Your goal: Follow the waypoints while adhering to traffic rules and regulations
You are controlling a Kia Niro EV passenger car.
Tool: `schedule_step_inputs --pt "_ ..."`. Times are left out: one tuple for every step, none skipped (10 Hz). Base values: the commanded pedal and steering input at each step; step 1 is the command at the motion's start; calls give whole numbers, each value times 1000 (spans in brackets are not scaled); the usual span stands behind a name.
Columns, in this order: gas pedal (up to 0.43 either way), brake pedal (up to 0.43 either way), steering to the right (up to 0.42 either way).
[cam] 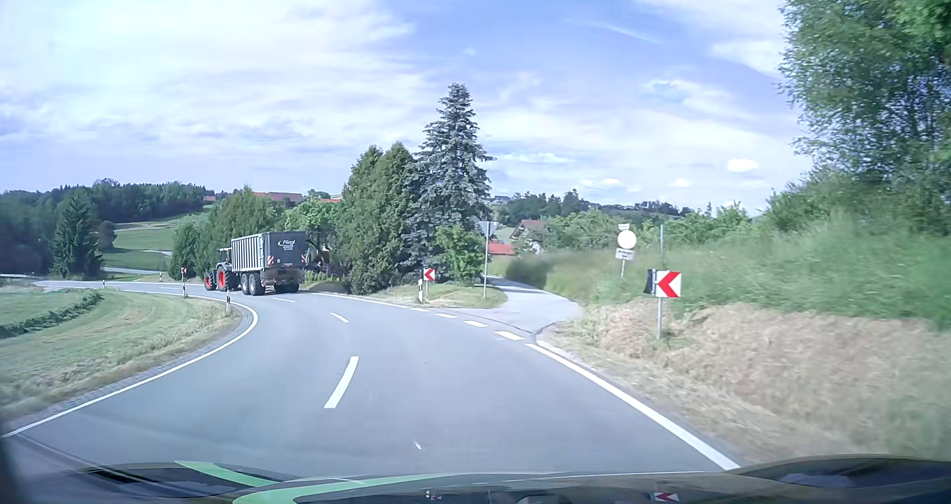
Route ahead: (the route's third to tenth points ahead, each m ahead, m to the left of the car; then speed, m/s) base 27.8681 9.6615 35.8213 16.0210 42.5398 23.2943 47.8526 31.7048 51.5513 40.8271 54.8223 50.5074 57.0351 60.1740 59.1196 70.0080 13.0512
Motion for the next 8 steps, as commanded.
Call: schedule_step_inputs --pt "0 0 -88" --pt "0 0 -90" --pt "0 0 -90" --pt "0 0 -90" --pt "0 0 -90" --pt "0 0 -90" --pt "0 0 -90" --pt "0 0 -90"
